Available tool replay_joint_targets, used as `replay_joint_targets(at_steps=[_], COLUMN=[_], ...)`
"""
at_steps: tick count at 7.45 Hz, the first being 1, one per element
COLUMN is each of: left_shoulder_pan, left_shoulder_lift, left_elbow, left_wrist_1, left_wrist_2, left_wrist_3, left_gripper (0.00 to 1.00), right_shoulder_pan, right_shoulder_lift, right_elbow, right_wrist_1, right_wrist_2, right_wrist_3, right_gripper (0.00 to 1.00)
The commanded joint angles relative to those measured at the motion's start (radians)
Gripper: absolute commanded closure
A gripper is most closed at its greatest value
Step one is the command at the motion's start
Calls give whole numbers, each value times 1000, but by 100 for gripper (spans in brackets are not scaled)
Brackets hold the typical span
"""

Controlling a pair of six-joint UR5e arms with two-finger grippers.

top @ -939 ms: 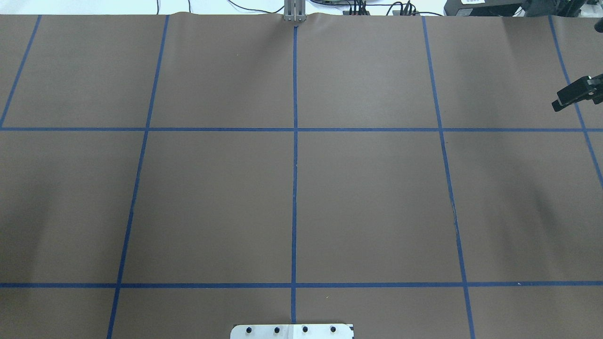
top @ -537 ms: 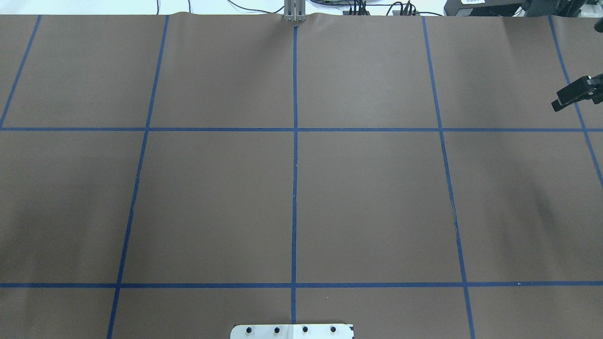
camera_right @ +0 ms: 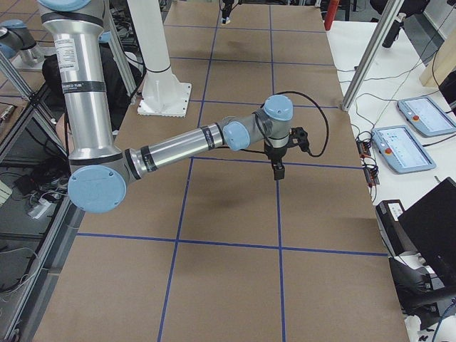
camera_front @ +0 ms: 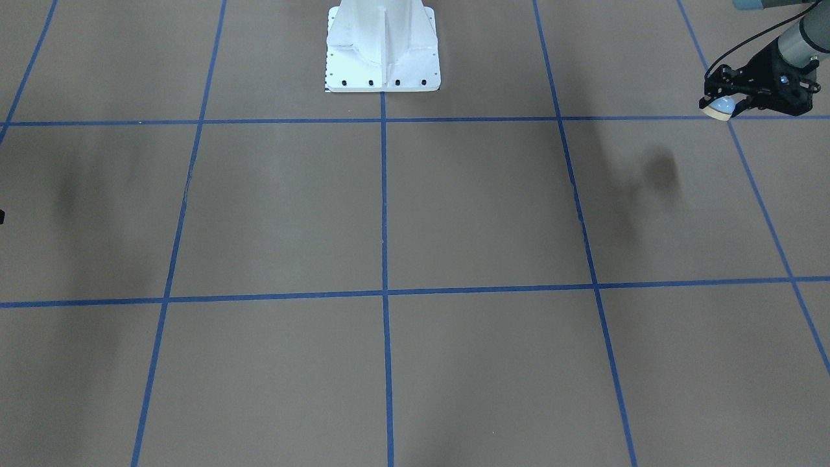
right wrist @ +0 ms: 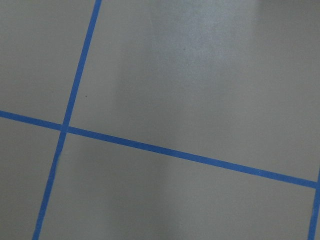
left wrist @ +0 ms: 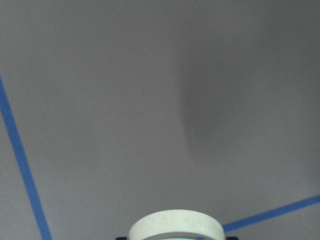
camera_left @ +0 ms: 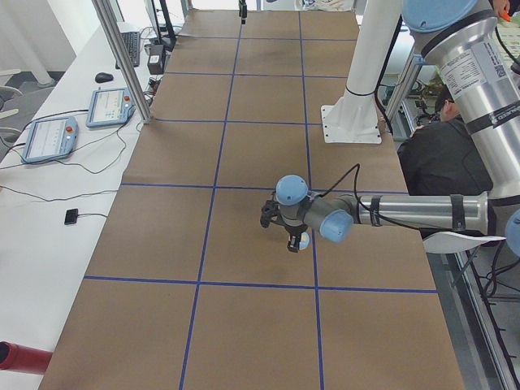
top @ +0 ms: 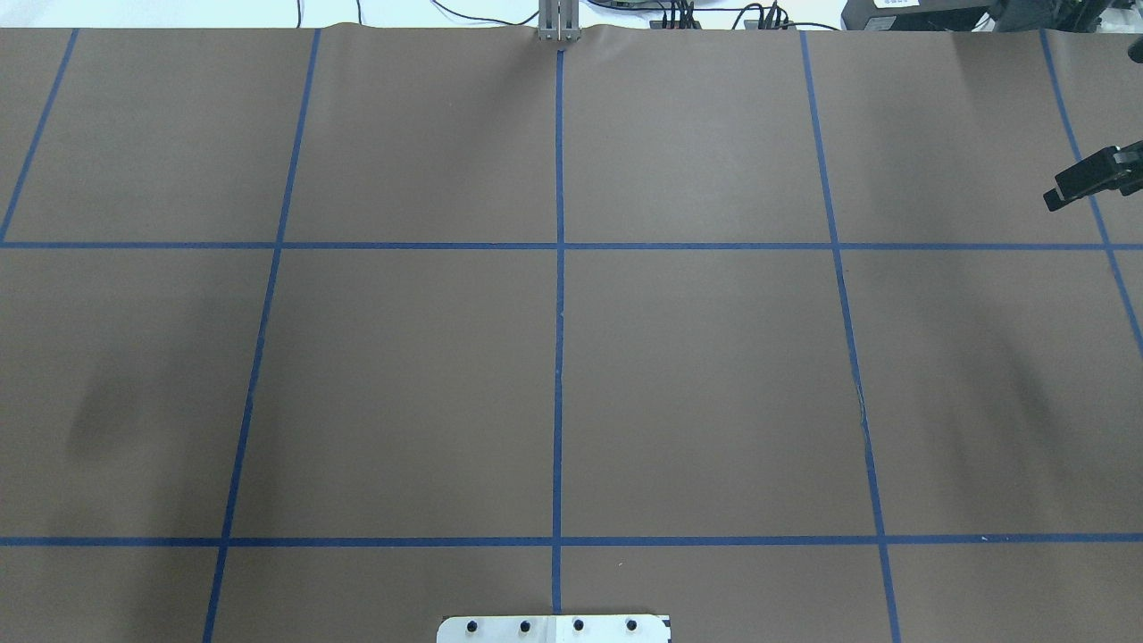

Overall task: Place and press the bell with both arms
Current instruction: 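Carry the bell with the left gripper to the table center and lower it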

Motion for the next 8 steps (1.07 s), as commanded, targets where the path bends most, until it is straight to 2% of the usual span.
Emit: replay_joint_targets(at_steps=[1, 3, 4, 5, 6, 8], left_shoulder_pan=[-8, 0, 23, 96, 165, 291], left_shoulder_lift=[-288, -566, -722, -888, -1023, -1276], left_elbow=[-24, -10, 2, 51, 139, 430], left_wrist_1=[311, 627, 805, 942, 957, 910], left_wrist_2=[6, 9, 9, 19, 101, 168], left_wrist_3=[-38, -41, -66, -152, -271, -469], left_gripper=[100, 100, 100, 100, 100, 100], right_shoulder_pan=[0, 0, 0, -26, -28, -46], right_shoulder_lift=[-11, -8, -8, 7, 27, 32], right_elbow=[3, 11, 6, -5, -5, -8], right_wrist_1=[15, 27, 74, 126, 127, 124], right_wrist_2=[1, 1, 1, -4, 2, 4], right_wrist_3=[1, 6, 1, 1, 4, 4], right_gripper=[0, 0, 0, 0, 0, 0])
